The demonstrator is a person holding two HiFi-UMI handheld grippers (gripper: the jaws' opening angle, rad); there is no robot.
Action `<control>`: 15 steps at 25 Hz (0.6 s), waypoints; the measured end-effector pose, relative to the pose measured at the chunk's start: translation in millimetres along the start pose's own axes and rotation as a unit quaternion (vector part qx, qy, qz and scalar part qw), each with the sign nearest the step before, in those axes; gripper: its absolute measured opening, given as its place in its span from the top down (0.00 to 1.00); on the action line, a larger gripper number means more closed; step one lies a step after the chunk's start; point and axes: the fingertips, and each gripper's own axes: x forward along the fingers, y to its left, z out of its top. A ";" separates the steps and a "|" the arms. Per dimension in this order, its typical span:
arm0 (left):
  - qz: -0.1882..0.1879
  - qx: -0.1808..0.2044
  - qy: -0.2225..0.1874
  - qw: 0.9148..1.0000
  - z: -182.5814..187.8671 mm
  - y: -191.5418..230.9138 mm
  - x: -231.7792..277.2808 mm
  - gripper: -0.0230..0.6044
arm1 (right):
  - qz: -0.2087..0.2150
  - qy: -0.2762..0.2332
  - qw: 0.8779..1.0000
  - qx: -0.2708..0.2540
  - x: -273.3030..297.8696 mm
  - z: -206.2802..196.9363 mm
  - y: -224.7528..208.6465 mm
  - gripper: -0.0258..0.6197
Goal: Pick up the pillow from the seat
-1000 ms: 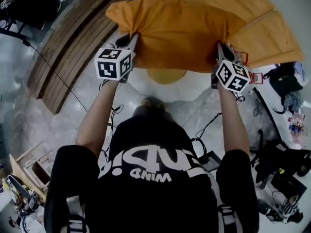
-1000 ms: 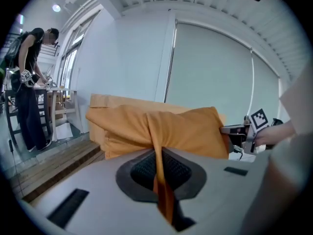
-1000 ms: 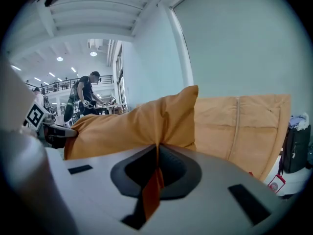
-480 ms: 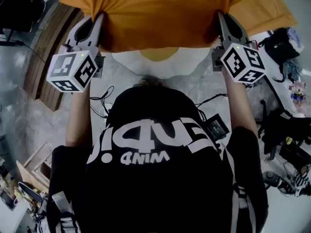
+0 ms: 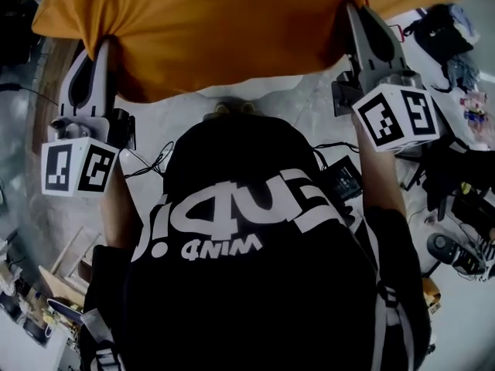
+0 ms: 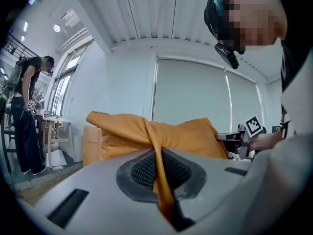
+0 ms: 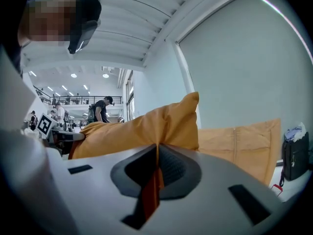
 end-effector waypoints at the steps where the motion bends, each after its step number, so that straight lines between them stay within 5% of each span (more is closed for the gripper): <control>1: -0.001 -0.001 0.001 1.000 -0.7 -2.0 0.7 0.94 | -0.002 0.000 1.000 0.000 -1.2 0.0 -1.9 0.92; 15: -0.002 -0.010 0.006 1.000 -3.7 -8.4 15.9 0.94 | -0.005 -0.003 1.000 0.001 2.3 2.1 -18.1 0.92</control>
